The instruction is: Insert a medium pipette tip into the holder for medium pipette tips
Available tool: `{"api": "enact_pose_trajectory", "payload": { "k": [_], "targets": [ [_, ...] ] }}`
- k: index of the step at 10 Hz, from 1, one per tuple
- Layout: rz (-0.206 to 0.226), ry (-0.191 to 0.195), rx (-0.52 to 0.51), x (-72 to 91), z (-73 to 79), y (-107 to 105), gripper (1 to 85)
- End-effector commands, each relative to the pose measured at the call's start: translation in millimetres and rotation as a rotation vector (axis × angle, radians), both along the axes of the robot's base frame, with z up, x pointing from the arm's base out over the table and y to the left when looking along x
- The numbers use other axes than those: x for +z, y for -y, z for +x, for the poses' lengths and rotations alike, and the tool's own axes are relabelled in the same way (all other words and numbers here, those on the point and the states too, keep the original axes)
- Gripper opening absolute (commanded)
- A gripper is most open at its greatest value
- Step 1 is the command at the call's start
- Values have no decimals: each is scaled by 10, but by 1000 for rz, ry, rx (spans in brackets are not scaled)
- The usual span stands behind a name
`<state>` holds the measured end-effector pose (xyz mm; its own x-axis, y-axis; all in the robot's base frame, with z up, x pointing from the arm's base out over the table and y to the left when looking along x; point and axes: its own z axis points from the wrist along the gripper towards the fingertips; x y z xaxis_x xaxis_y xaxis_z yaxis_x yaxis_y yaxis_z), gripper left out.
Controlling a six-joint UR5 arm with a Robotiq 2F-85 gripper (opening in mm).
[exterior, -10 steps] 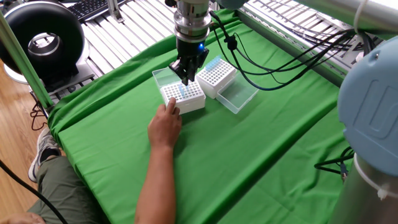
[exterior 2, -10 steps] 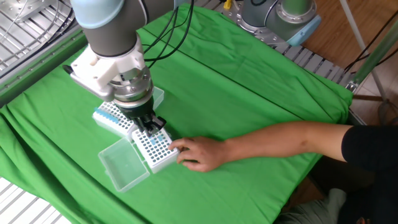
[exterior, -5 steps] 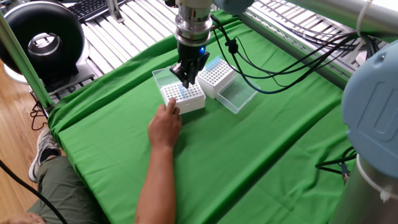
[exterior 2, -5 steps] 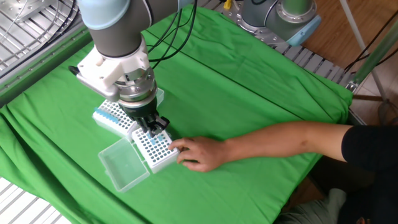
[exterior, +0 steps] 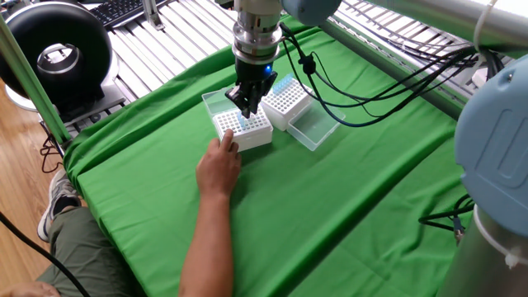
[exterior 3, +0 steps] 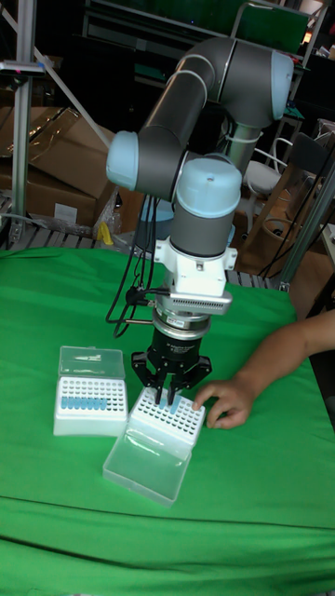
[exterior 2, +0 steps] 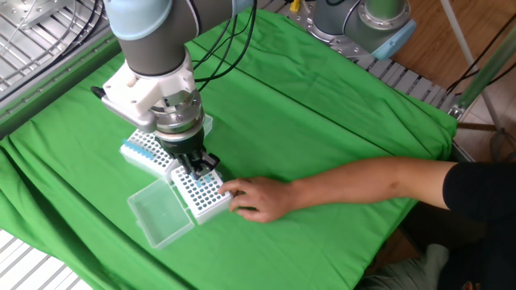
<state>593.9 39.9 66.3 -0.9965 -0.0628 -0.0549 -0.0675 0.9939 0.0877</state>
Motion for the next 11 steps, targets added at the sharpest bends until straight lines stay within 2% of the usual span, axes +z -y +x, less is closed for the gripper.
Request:
{"api": "enact_pose_trajectory", "payload": {
  "k": [1, 3, 5, 8, 11],
  "targets": [
    [4, 12, -14, -19, 43, -1, 210],
    [-23, 7, -33, -19, 31, 68, 117],
    [-57, -8, -54, 47, -33, 122, 23],
    [-89, -44, -85, 217, -64, 71, 10],
    [-99, -90, -88, 533, -54, 30, 10]
  ]
}}
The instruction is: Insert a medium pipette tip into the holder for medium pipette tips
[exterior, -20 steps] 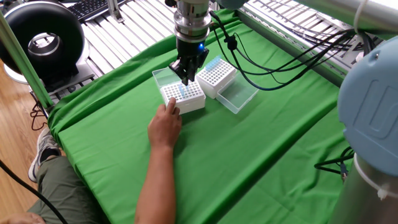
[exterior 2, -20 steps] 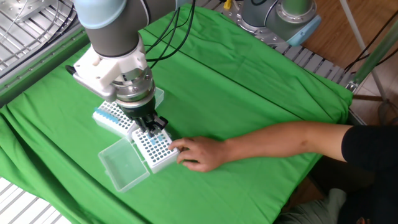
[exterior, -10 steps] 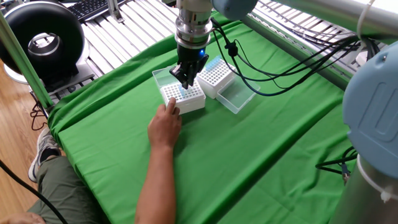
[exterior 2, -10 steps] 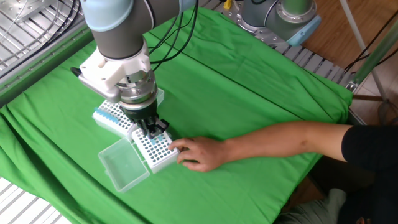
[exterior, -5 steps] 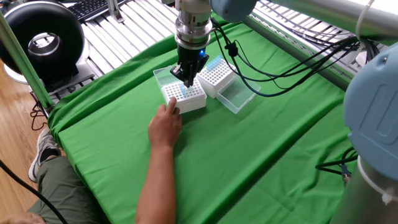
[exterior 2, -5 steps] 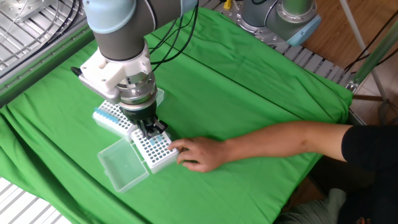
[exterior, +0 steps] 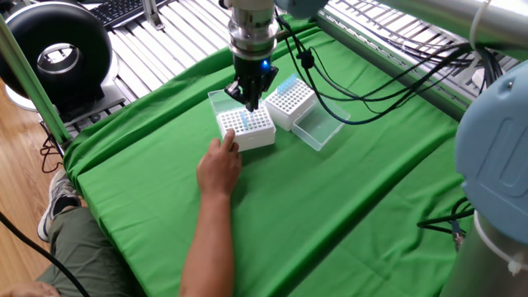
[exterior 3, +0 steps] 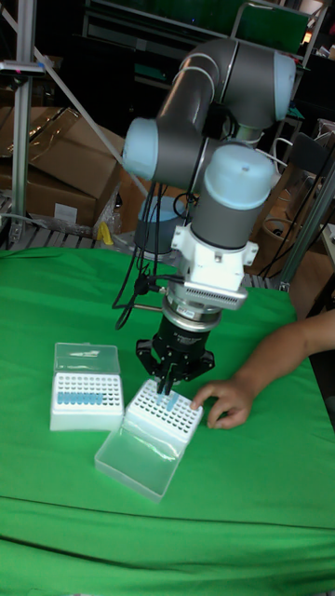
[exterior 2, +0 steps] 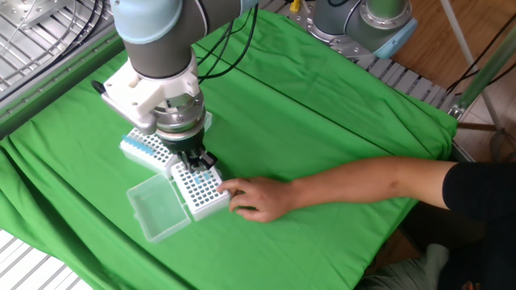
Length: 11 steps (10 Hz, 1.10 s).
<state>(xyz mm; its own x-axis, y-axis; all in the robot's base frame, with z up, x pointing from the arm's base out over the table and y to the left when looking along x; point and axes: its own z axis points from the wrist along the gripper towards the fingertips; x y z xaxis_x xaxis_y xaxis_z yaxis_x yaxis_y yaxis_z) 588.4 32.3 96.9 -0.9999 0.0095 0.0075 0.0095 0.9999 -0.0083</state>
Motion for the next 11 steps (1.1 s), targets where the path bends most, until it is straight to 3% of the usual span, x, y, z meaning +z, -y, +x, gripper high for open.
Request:
{"api": "enact_pose_trajectory", "payload": {
  "k": [1, 3, 5, 9, 11],
  "targets": [
    [4, -42, -9, 342, 6, -29, 10],
    [9, -56, 2, 533, 25, 30, 10],
    [16, -57, 25, 621, 62, 124, 10],
    [6, -18, 70, 526, 194, 352, 10],
    [-2, -8, 90, 485, 189, 517, 10]
  ]
}}
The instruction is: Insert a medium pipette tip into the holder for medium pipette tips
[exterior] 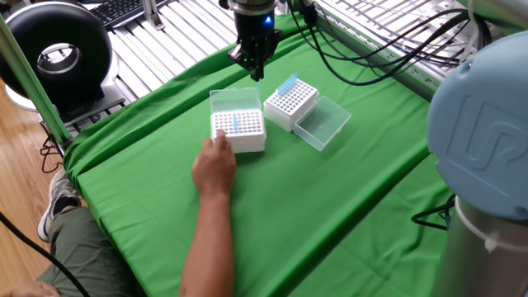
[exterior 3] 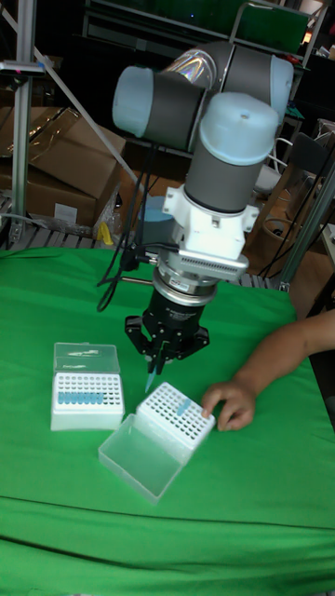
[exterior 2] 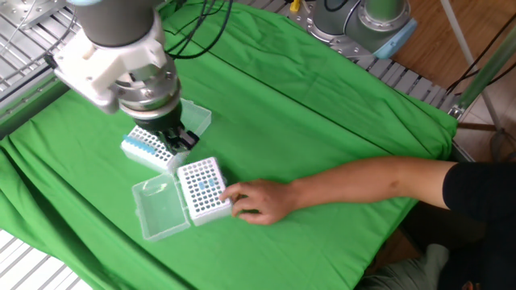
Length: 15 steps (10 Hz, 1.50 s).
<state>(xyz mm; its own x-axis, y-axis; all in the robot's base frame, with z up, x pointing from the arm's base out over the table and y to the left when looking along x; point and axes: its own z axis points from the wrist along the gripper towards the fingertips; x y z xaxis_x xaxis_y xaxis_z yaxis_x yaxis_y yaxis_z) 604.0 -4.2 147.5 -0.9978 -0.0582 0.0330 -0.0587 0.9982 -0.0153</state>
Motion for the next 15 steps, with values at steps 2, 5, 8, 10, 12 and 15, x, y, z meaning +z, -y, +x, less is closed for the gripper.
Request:
{"api": "enact_pose_trajectory", "payload": {
  "k": [2, 5, 8, 10, 12, 15],
  "targets": [
    [8, 30, 42, -63, 25, 274, 10],
    [15, 53, 69, -157, 23, 423, 10],
    [17, 60, 79, -197, 23, 472, 10],
    [22, 71, 84, -242, 35, 483, 10],
    [21, 74, 84, -267, 23, 497, 10],
    [22, 87, 87, -342, 6, 510, 10]
  ]
}}
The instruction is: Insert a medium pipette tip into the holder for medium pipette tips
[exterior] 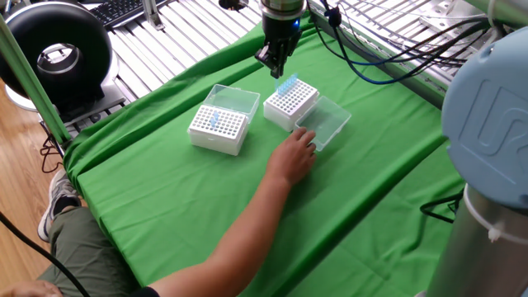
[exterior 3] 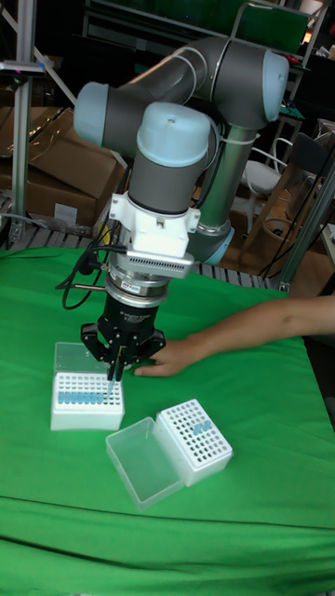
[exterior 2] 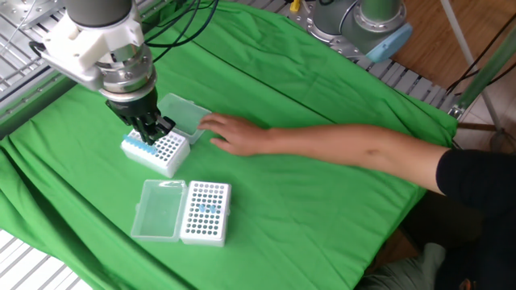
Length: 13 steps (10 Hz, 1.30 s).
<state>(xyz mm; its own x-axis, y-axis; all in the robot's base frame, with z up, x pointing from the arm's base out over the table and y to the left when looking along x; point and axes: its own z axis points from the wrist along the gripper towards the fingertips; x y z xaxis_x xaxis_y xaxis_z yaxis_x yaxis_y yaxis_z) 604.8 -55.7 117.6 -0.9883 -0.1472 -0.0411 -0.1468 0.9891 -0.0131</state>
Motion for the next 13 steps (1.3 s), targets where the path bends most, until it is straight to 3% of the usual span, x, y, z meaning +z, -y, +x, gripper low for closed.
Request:
{"api": "enact_pose_trajectory", "payload": {
  "k": [1, 7, 8, 13],
  "targets": [
    [11, 16, -3, -52, 1, -5, 10],
    [47, 30, 33, -169, -8, -59, 13],
    [80, 25, 57, -203, -34, -110, 177],
    [82, 11, 45, -214, -66, -150, 263]
  ]
}}
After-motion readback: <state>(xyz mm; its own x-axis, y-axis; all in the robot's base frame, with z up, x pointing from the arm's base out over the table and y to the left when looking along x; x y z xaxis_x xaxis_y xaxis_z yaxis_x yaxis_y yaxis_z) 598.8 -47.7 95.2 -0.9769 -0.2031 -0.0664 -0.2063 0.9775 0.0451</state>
